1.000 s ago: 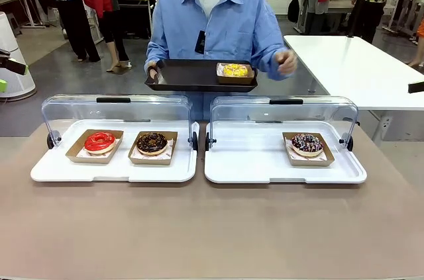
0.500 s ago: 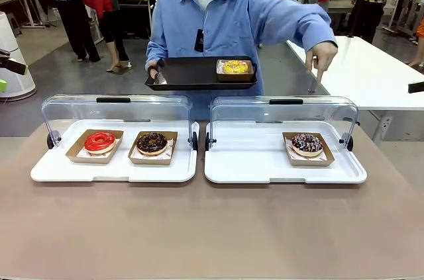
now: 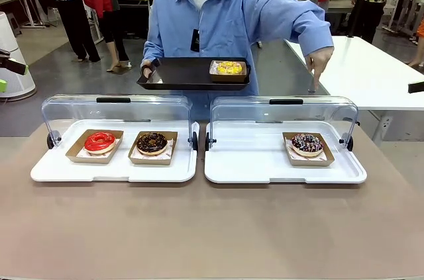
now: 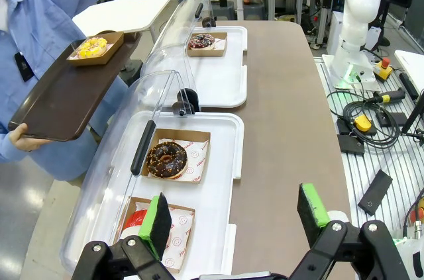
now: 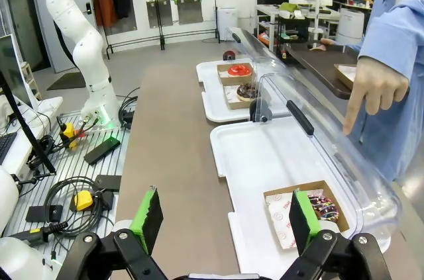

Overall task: Provide the desired donut to the person.
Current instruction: Pick up and lift the Paper togo box containing the Donut pointed at by the person.

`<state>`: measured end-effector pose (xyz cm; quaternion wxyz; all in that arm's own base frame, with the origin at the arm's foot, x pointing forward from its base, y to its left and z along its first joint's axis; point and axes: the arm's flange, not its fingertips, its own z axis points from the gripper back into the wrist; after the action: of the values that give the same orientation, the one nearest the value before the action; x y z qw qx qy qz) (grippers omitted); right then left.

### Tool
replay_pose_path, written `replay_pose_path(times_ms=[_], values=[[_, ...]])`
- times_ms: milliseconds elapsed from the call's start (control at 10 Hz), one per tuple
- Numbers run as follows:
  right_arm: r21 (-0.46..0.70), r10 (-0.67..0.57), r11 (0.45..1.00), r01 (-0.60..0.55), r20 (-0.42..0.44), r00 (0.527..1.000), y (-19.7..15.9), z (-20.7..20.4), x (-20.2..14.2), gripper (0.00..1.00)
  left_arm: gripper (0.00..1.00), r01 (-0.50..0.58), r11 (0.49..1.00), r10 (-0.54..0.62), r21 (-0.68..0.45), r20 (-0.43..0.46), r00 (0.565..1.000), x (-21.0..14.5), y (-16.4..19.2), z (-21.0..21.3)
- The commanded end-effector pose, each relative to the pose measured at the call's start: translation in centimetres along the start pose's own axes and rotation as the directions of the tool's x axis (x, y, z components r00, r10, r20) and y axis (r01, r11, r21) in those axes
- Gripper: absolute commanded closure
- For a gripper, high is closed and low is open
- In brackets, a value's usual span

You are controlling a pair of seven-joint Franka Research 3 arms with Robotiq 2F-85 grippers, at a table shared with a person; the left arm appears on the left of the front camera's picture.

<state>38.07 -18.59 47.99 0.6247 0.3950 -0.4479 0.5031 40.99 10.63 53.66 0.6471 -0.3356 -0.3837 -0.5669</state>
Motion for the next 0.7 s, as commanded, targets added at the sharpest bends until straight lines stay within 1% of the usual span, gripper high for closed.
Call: replay_pose_path(times_ms=[0, 600], values=[[0.010, 0.002, 1.000, -0.002, 0.001, 1.000, 0.23, -0.02, -0.17, 0.00, 0.00, 0.003, 1.000, -0.003, -0.003, 0.004, 1.000, 0.13, -0.10, 0.11], [0.010, 0.002, 1.000, -0.002, 0.001, 1.000, 0.23, -0.02, -0.17, 0.00, 0.00, 0.003, 1.000, -0.003, -0.003, 0.004, 1.000, 0.13, -0.10, 0.11]])
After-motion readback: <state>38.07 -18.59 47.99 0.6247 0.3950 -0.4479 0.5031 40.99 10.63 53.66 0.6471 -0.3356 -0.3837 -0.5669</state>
